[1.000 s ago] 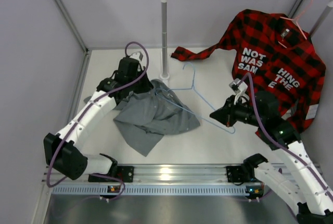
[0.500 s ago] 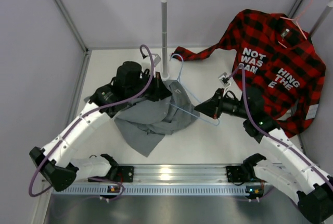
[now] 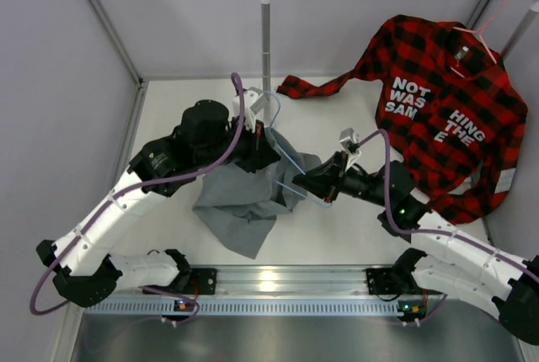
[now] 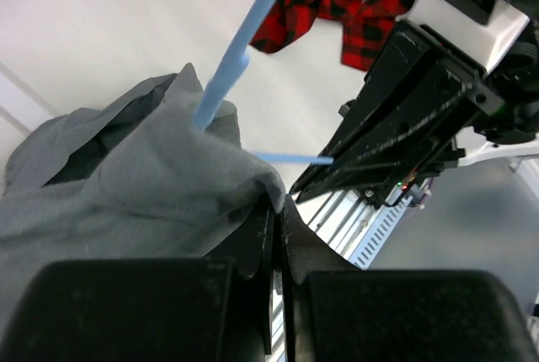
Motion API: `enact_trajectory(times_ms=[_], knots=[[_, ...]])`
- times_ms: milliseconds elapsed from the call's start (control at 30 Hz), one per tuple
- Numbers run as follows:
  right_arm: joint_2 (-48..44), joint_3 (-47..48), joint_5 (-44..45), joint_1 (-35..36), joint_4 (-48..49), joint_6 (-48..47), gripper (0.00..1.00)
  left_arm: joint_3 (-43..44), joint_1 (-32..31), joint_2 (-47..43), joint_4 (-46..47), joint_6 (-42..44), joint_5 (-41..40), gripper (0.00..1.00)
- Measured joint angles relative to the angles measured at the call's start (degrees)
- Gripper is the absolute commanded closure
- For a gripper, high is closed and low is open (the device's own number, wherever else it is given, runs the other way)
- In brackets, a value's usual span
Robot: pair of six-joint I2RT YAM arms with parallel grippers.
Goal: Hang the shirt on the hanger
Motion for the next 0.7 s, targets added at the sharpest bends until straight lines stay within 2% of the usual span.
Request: enact_trajectory(times_ms=[167,400,433,467,533,567,600,633,667,700], knots=[[2.12,-0.02,10.14,7.80,1.53,-3.61,1.00,3.85,-4.02,2.14,-3.10,1.44,-5.16,1.00],[2.10,-5.44,21.33,9.25,12.63,-4.15,1.00,9.77,-5.07,2.73,-6.67,3.87,-7.67,0.98],[2.29,-5.81,22.21,9.40,14.14,-4.13,1.00,11.37,-5.09,3.19,-6.95,4.46,-7.10,0.90],[2.64,-6.01,22.95,9.60,16.11,-4.07,1.00,13.53,-5.09,4.04,-8.04,5.42,-6.05,0.68],[3.28,-6.08,24.11,9.88,19.37,-3.85,1.00,17.68,-5.16,5.92,-8.87,7.52,-3.19,0.55],[3.56,-6.08,24.85,9.94,21.07,-3.58,1.00,19.82,-5.20,6.93,-9.11,8.61,-1.62,0.51],[3.74,-6.19,25.51,9.94,22.82,-3.48,1.00,21.84,-5.25,7.91,-9.62,9.66,-0.26,0.39],[3.74,-6.43,26.18,9.97,24.46,-3.32,1.00,23.47,-5.29,8.63,-9.97,10.99,0.92,0.31],[3.65,-6.80,26.88,9.97,26.18,-3.21,1.00,24.70,-5.31,9.05,-10.38,11.89,1.86,0.29],[3.52,-6.97,27.41,9.97,27.08,-3.17,1.00,26.23,-5.35,9.38,-11.08,13.27,2.75,0.13]])
